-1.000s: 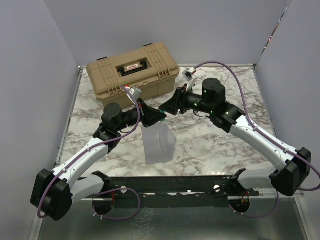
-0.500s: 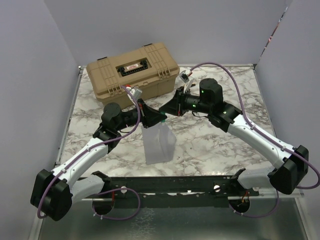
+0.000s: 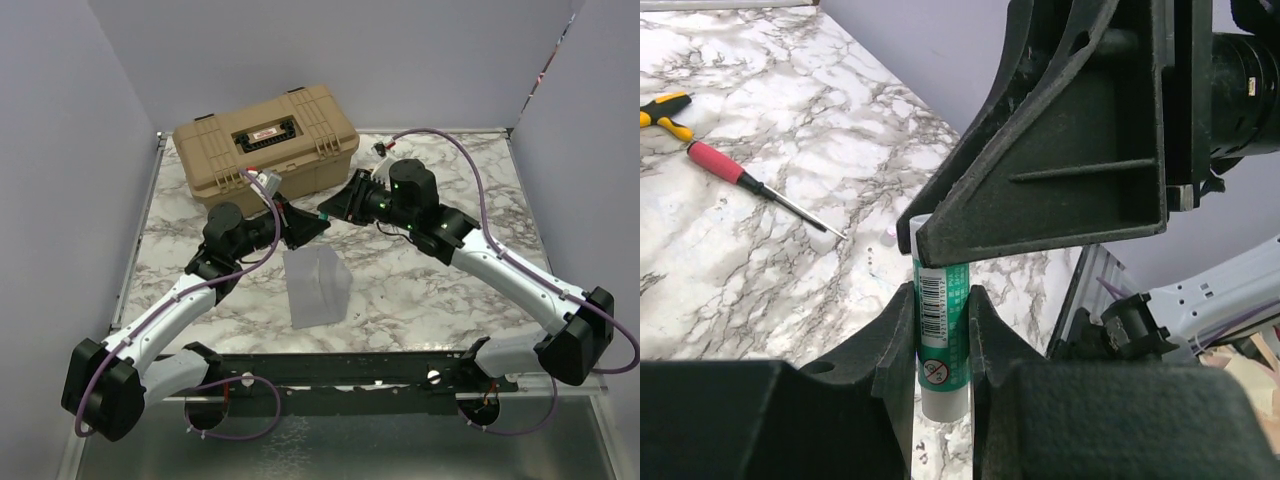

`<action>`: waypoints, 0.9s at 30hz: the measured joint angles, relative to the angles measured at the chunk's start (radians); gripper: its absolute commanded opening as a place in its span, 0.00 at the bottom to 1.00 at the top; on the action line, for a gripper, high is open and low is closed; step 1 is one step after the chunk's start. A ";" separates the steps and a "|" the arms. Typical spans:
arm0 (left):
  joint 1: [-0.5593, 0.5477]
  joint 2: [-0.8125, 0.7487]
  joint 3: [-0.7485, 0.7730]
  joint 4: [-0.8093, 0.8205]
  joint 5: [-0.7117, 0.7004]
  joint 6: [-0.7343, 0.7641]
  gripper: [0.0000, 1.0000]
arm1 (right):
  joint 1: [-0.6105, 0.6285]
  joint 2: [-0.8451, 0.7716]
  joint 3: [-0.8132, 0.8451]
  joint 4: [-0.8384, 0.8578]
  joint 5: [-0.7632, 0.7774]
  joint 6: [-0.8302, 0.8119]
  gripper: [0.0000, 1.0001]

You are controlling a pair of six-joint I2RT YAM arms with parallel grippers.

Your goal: Place the letter into the envelope and seal it

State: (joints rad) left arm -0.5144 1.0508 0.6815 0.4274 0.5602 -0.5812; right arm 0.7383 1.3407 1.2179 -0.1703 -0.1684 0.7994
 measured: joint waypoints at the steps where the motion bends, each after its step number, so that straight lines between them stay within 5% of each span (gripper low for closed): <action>1: 0.000 0.002 0.004 -0.004 -0.002 0.006 0.00 | 0.000 -0.002 -0.003 0.006 0.006 0.017 0.58; 4: 0.000 0.008 0.012 -0.015 0.016 0.026 0.00 | 0.000 -0.026 -0.019 0.019 0.015 -0.006 0.73; 11: 0.000 0.008 0.013 -0.046 0.135 0.045 0.00 | -0.007 -0.121 0.010 -0.036 -0.121 -0.320 0.74; 19: 0.000 0.005 0.037 -0.064 0.384 0.055 0.00 | -0.007 -0.089 0.056 -0.184 -0.377 -0.667 0.62; 27: -0.003 -0.002 0.046 -0.066 0.530 0.071 0.00 | -0.007 -0.092 0.051 -0.232 -0.624 -0.848 0.31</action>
State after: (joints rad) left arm -0.5175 1.0485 0.7277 0.3611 1.0901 -0.5106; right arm 0.7311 1.2488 1.2694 -0.4023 -0.7925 -0.0486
